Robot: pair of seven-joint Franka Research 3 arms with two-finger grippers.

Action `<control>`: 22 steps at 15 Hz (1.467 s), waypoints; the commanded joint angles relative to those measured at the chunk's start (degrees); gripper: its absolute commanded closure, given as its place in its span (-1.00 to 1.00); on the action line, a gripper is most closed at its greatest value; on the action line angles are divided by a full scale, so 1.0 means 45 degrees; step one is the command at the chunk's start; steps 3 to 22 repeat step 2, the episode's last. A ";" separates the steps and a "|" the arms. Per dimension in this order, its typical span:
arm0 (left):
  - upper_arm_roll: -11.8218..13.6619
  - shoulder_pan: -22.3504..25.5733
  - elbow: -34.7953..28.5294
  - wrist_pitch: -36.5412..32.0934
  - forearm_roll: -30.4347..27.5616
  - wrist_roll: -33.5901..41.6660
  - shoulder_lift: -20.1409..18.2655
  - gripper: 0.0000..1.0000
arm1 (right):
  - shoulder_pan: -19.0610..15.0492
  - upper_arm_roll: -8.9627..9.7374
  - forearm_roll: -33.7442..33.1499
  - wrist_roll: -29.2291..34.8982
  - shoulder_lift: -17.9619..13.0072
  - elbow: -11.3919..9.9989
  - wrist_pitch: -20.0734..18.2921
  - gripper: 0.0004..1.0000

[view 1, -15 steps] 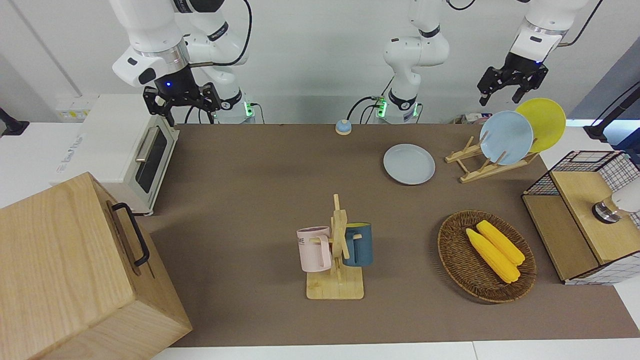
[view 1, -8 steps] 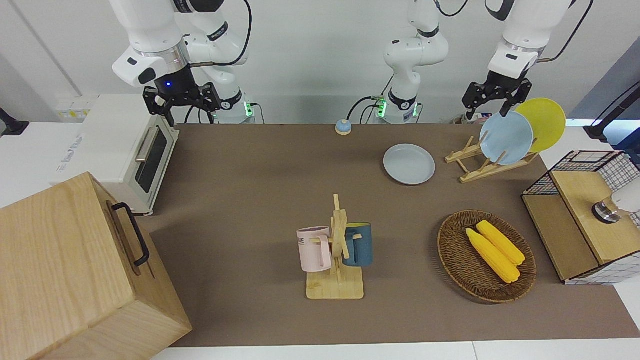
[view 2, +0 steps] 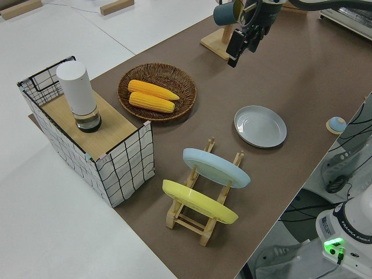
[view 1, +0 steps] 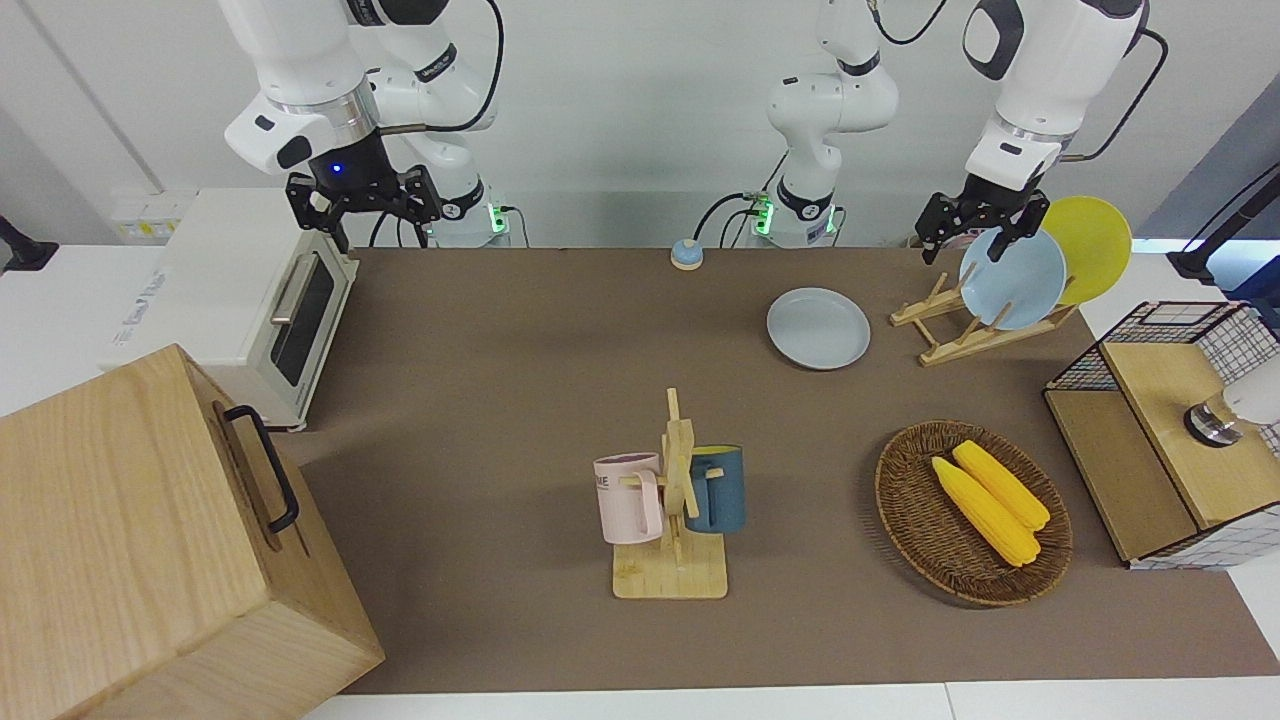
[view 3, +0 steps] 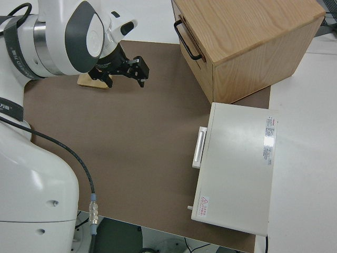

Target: Pick gray plate from low plate rack and place it on table with left arm

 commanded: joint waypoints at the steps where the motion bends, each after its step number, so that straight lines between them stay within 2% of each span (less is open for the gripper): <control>1: 0.0190 -0.0221 -0.0175 -0.0127 -0.0136 0.0174 -0.0266 -1.00 | -0.0239 0.0224 -0.0019 0.0164 -0.0034 0.0116 -0.0183 -0.97; 22: 0.0171 -0.0221 -0.0175 -0.0224 -0.0136 0.0174 -0.0266 -1.00 | -0.0239 0.0204 -0.0019 0.0164 -0.0034 0.0116 -0.0164 -0.97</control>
